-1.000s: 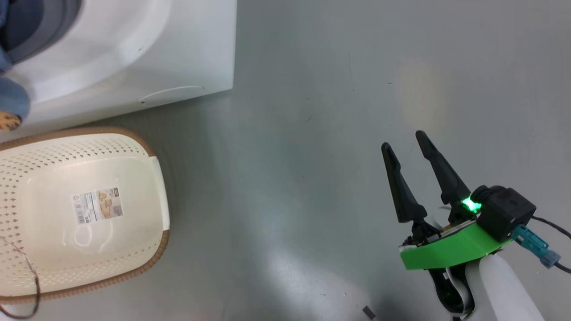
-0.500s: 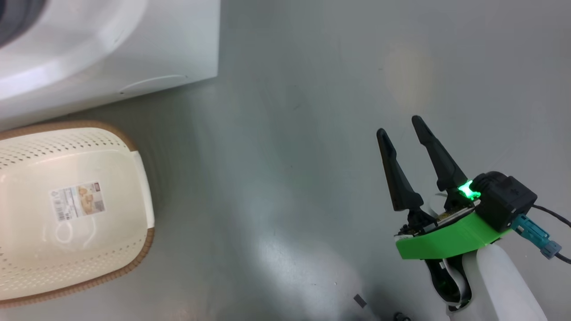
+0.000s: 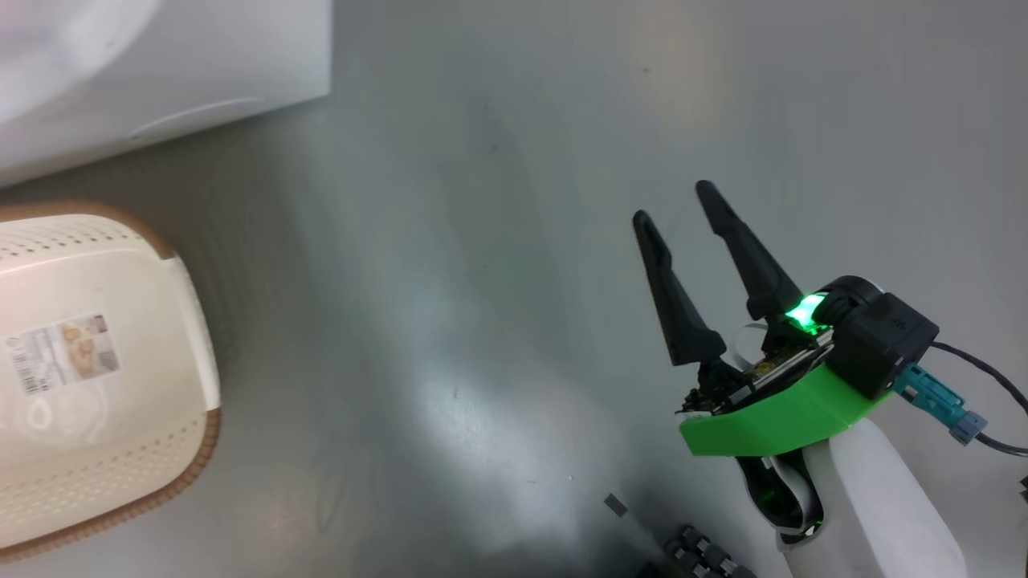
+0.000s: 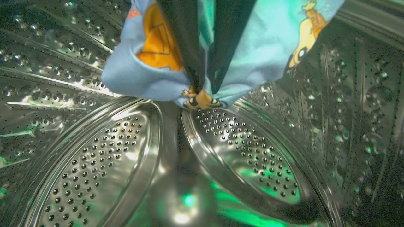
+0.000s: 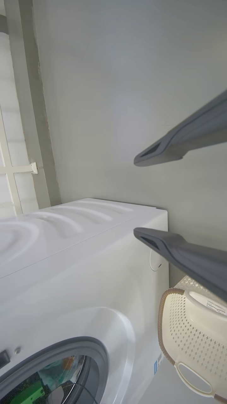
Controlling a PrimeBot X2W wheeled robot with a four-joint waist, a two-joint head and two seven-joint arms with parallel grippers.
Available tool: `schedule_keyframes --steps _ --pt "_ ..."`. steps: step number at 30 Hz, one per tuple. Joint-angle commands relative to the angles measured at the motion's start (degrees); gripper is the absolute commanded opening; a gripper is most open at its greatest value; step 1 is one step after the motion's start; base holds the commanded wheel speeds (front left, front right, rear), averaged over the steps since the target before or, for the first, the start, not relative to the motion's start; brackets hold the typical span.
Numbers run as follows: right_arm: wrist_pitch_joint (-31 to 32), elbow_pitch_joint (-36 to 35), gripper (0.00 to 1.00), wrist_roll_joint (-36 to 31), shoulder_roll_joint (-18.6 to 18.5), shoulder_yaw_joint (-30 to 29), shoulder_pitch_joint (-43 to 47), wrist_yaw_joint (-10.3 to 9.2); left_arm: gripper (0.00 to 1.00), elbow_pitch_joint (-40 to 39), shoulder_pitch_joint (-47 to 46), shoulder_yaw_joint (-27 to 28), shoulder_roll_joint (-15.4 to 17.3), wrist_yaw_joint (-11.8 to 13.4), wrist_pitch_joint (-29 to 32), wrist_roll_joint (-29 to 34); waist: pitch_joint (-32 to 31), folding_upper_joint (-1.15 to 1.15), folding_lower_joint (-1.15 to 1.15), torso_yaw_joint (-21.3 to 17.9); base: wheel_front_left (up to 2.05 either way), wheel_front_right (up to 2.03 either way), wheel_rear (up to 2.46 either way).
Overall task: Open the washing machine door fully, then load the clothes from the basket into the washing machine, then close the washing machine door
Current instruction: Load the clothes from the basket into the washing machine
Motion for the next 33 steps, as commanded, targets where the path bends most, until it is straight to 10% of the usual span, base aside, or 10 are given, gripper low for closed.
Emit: schedule_keyframes --steps 1,23,24,25,26,33 --pt "-0.27 -1.29 1.00 0.37 0.29 1.35 0.80 0.50 0.00 -1.13 -1.36 0.92 4.09 0.26 -0.90 1.17 1.66 0.00 -0.01 -1.62 0.00 0.00 0.00" --pt "-0.27 -0.73 1.00 1.09 0.44 2.89 -1.42 0.50 0.00 9.51 -9.55 -1.60 4.03 -1.14 -11.78 3.01 4.96 0.00 -0.01 -2.83 0.00 0.00 0.00" --pt "-0.27 -0.67 1.00 1.05 0.43 2.89 -1.42 0.50 0.06 9.76 -9.65 -1.64 3.90 -1.24 -11.81 2.84 4.86 0.00 -0.01 -2.72 0.00 0.00 0.00" --pt "-0.27 -0.64 1.00 1.00 0.43 2.90 -1.41 0.50 0.40 9.93 -9.72 -1.66 3.77 -1.31 -11.88 2.67 4.75 0.00 -0.01 -2.60 0.00 0.00 0.00" --pt "-0.27 -0.61 1.00 0.96 0.41 2.88 -1.40 0.50 0.96 10.15 -9.70 -1.72 3.61 -1.40 -11.71 2.48 4.62 0.00 -0.01 -2.44 0.00 0.00 0.00" --pt "-0.27 -0.79 1.00 0.65 0.08 2.14 -1.17 0.50 1.00 10.69 -8.13 -2.07 2.53 -1.62 -10.42 1.18 3.30 0.00 -0.01 -0.84 0.00 0.00 0.00"
